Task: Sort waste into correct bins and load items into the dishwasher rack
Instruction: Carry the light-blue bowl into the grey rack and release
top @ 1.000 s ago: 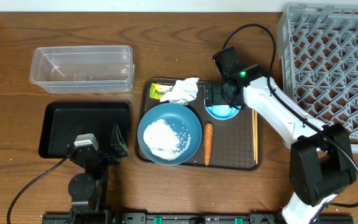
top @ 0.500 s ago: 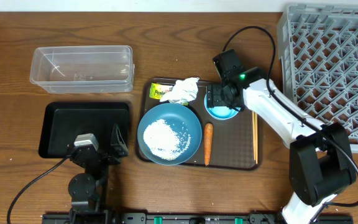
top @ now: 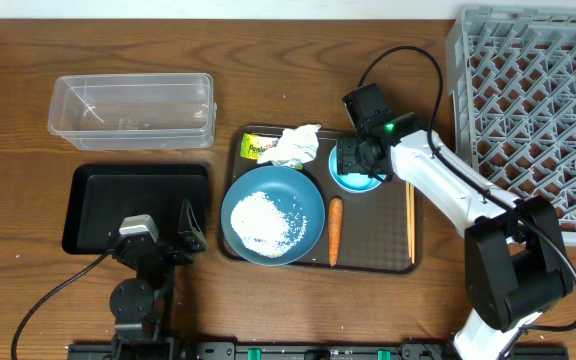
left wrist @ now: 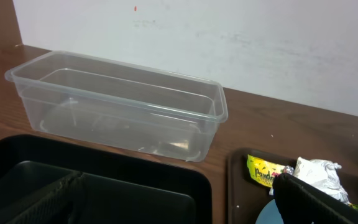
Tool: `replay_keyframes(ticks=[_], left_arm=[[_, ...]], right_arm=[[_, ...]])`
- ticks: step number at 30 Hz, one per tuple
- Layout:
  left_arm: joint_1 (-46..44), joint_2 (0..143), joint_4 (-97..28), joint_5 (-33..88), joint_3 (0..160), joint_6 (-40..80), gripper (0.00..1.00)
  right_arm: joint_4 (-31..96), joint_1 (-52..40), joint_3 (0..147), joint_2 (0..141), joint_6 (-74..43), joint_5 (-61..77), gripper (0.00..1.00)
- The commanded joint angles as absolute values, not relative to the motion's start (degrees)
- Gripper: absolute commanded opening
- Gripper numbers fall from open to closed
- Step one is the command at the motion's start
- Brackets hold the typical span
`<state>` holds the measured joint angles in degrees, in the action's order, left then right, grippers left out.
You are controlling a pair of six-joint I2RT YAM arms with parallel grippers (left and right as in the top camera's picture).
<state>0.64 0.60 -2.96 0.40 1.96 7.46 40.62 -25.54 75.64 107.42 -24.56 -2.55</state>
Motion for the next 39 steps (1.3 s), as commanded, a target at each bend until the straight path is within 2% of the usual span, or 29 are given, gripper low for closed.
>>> replay_keyframes(ticks=[1,5,12,17,24,31,34,39], left_arm=[[0.56,0.23,-4.05,-0.67,0.23,7.09,0.98],[0.56,0.23,-4.05,-0.69,0.23,7.09,0.98],[0.56,0.23,-4.05,-0.67,0.23,7.09,0.98],[0.56,0.23,-4.05,-0.67,0.23,7.09,0.98],[0.56,0.23,-4.05,-0.67,0.23,7.09,0.98],[0.56,0.23,-4.05,-0.67,0.23,7.11,0.98],[0.56,0.23,-4.05,-0.67,0.23,7.09,0.98],[0.56,0.23,-4.05,-0.67,0.23,7.09,0.98]], right_arm=[[40.8,-25.78,76.07,107.59,-24.82,-3.22,0.59],[40.95,-25.67,76.09,105.6,-24.77,-3.22,0.53],[43.27,-23.44,77.73,97.19,-23.7,-3.16,0.52],[44.62,-18.79,80.55,88.4,-18.33,-3.22,0.5],[41.63,-3.05,81.58,79.09,-17.26,-3.22,0.5],[33.19,16.6,81.58,79.37,-16.71,-2.0,0.52],[29.87,22.28,81.58,81.73,-16.67,0.82,0.51],[27.59,26.7,81.58,87.59,-16.62,3.7,0.53]])
